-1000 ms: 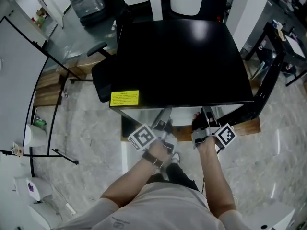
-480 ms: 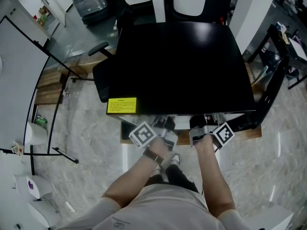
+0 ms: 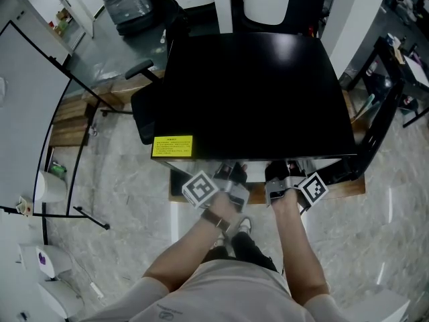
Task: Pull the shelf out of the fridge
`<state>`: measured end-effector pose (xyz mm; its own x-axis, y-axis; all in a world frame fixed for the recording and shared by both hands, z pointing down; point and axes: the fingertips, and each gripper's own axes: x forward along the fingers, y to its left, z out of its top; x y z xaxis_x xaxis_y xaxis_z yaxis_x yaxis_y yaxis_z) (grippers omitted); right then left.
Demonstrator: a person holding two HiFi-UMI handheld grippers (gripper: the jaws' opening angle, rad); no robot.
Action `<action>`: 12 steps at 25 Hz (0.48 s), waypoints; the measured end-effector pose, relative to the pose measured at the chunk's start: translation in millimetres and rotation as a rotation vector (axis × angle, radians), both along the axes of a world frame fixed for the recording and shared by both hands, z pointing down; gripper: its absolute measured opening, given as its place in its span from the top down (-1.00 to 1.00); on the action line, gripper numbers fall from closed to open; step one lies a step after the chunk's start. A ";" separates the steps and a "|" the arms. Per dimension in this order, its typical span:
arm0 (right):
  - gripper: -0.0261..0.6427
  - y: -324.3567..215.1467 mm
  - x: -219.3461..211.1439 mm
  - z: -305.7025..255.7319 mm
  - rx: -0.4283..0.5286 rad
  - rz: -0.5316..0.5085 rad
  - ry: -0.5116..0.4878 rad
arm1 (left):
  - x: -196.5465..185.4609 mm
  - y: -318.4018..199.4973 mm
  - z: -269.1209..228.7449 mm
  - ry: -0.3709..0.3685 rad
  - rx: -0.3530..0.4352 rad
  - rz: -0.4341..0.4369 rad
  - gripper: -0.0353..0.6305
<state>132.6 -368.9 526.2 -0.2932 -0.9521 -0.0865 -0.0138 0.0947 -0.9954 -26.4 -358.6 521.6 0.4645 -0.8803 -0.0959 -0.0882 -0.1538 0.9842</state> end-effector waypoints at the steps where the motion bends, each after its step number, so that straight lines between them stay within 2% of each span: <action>1: 0.78 2.0 0.4 0.4 -0.002 0.002 -0.001 | -0.5 2.1 1.1 -0.011 -0.004 -0.001 0.79; 4: 0.78 7.3 1.3 1.0 -0.004 0.004 0.001 | 2.1 6.4 -5.8 0.012 0.009 0.005 0.79; 12: 0.78 27.6 1.3 0.3 -0.002 -0.007 -0.013 | 0.2 26.8 -0.7 -0.016 -0.009 -0.008 0.79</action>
<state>133.9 -341.3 526.4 -0.2988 -0.9502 -0.0882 0.0001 0.0924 -0.9957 -26.2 -331.9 520.9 0.4587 -0.8850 -0.0803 -0.1048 -0.1436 0.9841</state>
